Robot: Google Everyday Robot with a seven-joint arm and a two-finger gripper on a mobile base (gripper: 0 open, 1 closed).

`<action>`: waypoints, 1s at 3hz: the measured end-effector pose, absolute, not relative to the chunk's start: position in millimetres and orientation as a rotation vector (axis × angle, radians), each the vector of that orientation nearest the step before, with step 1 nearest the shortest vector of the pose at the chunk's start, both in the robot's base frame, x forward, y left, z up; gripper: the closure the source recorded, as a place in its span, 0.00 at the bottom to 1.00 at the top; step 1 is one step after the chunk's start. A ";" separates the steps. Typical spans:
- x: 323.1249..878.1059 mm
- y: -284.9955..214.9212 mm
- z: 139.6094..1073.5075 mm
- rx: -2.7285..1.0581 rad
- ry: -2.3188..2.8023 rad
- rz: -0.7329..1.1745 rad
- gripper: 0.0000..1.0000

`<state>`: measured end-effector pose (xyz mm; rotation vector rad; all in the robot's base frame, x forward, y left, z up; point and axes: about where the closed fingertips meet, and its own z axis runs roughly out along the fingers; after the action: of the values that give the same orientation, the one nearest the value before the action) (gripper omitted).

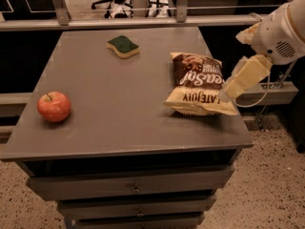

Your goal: Pick sponge

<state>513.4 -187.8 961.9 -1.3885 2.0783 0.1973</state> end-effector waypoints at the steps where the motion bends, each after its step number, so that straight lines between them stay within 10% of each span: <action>1: 564.7 -170.4 957.1 -1.297 1.985 0.300 0.00; 3: 651.7 -130.0 1005.7 -1.055 1.924 0.398 0.00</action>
Offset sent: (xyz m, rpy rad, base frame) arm 0.1387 0.0562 0.0591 0.3422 -0.0787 -0.0896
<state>651.7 -130.0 1005.7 -1.0549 1.9242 0.3977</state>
